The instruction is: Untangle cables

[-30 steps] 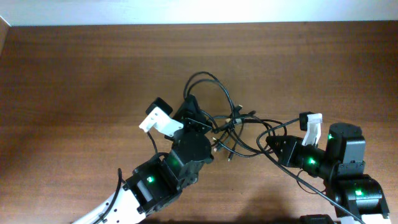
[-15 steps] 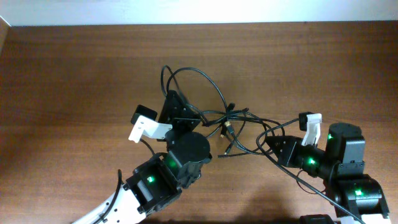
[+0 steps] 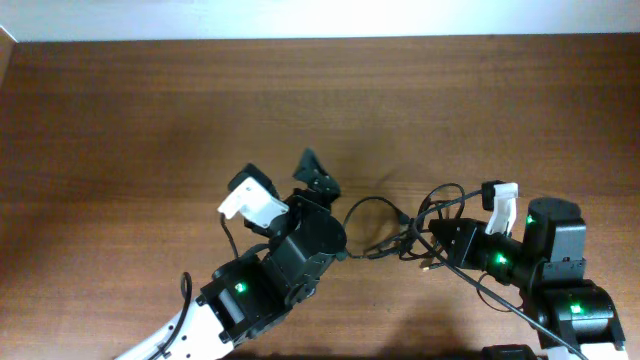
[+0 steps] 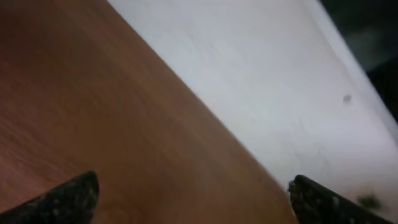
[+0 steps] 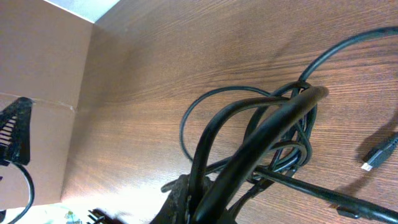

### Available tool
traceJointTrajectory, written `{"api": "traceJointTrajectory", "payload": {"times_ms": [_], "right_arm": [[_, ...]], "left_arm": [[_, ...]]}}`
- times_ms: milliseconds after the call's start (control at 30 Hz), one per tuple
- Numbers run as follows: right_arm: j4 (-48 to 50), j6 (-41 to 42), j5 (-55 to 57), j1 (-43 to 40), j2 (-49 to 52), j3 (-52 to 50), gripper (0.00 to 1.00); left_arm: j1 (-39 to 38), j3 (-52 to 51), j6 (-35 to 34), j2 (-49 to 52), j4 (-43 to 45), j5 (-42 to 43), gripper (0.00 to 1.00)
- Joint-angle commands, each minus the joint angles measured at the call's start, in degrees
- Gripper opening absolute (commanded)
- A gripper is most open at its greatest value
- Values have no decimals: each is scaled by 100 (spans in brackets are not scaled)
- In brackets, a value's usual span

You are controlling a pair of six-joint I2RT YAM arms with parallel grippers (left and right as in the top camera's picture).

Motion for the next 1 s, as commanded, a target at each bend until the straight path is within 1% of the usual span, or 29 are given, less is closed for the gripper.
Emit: {"api": "traceJointTrajectory", "payload": {"times_ms": [0, 100, 133, 233, 300, 467, 533, 600, 700, 800, 967], "right_arm": [[26, -74, -17, 0, -26, -17, 4], [31, -74, -37, 0, -26, -20, 4], [33, -74, -39, 0, -26, -17, 4], [33, -81, -46, 0, -26, -17, 4], [76, -326, -267, 0, -26, -17, 4], [400, -1093, -1364, 0, -28, -17, 4], [509, -1178, -1589, 0, -28, -17, 4], [640, -1176, -1611, 0, -31, -17, 4], [905, -1182, -1611, 0, -39, -17, 4], [1368, -1528, -1899, -2, -39, -17, 4], [2221, -1821, -2050, 0, -37, -17, 4]], "left_arm": [[13, 68, 1202, -22, -11, 1156, 99], [13, 68, 2288, -22, -9, 1950, 99], [13, 68, 2935, -22, -9, 2363, 99], [13, 68, 3812, -22, -11, 3126, 99], [13, 68, 4234, -22, -22, 3488, 99], [13, 68, 4271, -22, -76, 3547, 99], [13, 68, 4271, -22, -76, 3829, 99], [13, 68, 4271, -24, -120, 4017, 99], [13, 68, 4273, -24, -186, 4011, 99], [13, 68, 4273, -46, -188, 4013, 99], [13, 68, 4271, -306, -439, 4015, 99]]}}
